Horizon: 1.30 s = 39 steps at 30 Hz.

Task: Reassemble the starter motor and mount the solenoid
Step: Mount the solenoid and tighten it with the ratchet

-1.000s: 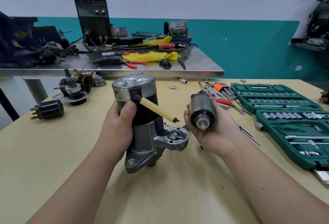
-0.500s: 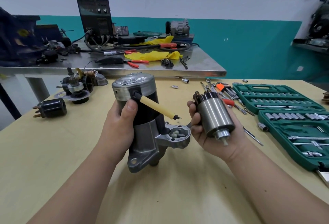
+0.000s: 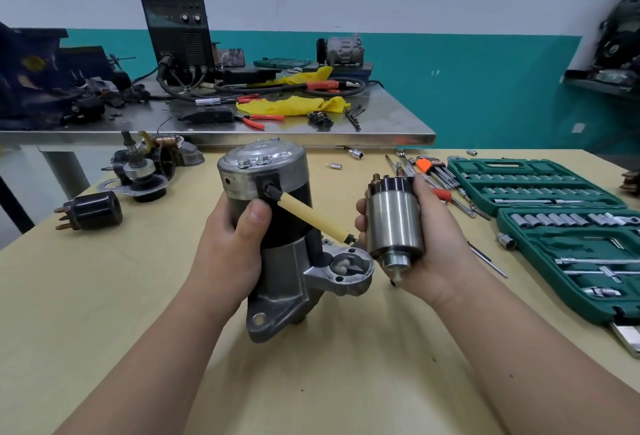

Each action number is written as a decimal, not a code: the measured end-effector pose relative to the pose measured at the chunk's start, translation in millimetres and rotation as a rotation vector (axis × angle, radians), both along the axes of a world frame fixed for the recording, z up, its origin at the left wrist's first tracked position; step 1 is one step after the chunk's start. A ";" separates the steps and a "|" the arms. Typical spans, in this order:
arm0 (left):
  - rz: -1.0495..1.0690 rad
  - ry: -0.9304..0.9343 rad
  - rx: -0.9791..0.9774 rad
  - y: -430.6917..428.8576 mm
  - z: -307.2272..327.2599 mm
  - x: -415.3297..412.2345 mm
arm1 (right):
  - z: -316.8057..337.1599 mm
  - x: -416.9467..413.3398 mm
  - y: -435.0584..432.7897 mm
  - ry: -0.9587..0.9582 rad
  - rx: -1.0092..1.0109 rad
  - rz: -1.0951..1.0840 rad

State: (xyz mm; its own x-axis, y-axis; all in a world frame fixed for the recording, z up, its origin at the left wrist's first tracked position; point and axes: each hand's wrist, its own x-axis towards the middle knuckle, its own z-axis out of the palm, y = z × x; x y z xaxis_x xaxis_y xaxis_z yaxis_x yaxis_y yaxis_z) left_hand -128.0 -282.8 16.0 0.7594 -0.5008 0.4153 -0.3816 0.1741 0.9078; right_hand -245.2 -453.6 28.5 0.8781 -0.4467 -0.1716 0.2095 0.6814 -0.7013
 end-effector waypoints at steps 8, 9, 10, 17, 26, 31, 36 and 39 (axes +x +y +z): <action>-0.099 -0.126 -0.009 -3.2 3.7 -11.6 | 2.6 -5.1 1.0 -0.130 -0.182 0.075; -0.102 -0.157 -0.015 -3.9 5.0 -14.7 | 1.9 -5.1 1.7 -0.138 -0.189 0.079; -0.100 -0.193 -0.016 -4.6 6.5 -18.4 | 1.3 -5.3 1.9 -0.148 -0.184 0.084; -0.031 -0.114 -0.027 -2.5 3.9 -10.6 | 4.3 -4.6 4.3 -0.173 -0.023 0.124; 0.005 -0.054 -0.027 -2.8 3.4 -6.0 | 7.4 -3.8 5.8 -0.169 0.046 -0.005; 0.038 -0.040 0.020 -9.2 4.4 -9.4 | 14.8 -1.2 12.5 -0.220 -0.561 -0.210; 0.019 -0.060 0.008 -13.9 5.5 -15.7 | 15.9 -2.2 18.5 -0.091 -1.014 -0.303; 0.016 -0.075 0.006 -15.0 5.4 -18.2 | 14.1 -5.6 15.5 -0.060 -1.155 -0.273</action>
